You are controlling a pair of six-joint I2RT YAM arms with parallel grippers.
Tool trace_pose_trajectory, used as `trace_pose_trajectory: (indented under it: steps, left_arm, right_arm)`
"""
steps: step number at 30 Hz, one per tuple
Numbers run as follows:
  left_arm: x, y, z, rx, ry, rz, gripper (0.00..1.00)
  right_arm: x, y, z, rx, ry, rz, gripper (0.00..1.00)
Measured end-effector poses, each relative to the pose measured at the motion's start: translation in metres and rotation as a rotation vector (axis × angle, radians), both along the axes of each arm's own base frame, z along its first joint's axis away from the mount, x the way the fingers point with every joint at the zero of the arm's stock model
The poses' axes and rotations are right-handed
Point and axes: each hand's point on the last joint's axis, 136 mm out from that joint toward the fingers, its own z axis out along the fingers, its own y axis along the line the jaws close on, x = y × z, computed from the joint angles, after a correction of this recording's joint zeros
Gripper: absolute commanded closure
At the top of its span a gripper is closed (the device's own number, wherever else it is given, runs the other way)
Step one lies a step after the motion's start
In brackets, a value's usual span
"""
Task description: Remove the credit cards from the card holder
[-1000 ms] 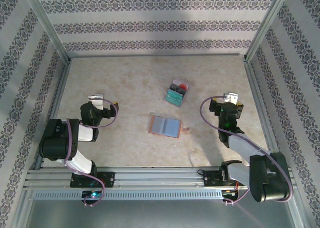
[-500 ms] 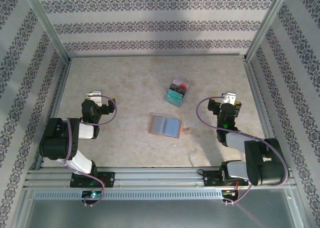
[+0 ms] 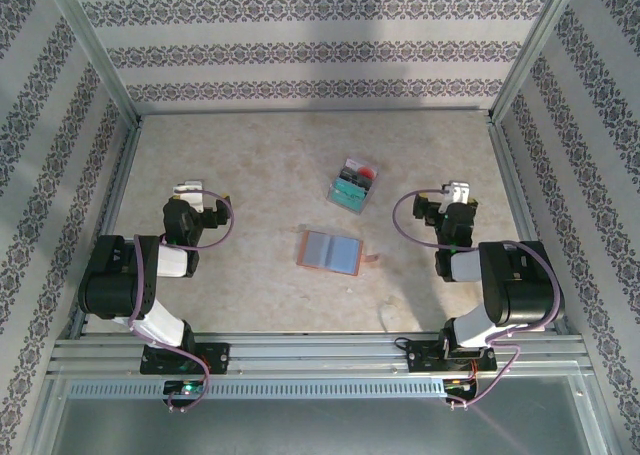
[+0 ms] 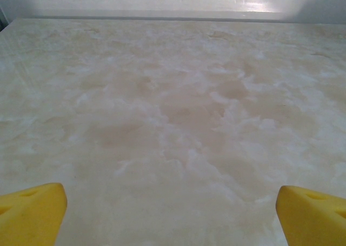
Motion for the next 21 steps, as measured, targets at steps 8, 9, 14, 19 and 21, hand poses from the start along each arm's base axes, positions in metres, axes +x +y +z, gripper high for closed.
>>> trace_pose_trajectory:
  steps: [8,9,14,19,21]
  left_arm:
    - [0.0,0.0,0.0,0.001,0.0,0.003,0.01]
    - [0.0,0.0,0.0,0.001,0.0,0.003,0.01]
    - [0.0,0.0,0.0,0.001,0.0,0.003,0.01]
    - [0.0,0.0,0.0,0.001,0.0,0.002,0.01]
    - [0.0,0.0,0.0,0.001,0.0,0.002,0.01]
  right_arm:
    - [0.008,0.029,0.008,0.042,-0.01,0.184,0.02]
    - [0.008,0.031,0.008,0.047,-0.011,0.207,0.02]
    - [0.006,0.041,0.009,0.06,-0.013,0.278,0.02]
    - [0.006,0.042,0.009,0.062,-0.013,0.284,0.02]
    - [0.006,0.042,0.009,0.062,-0.013,0.284,0.02]
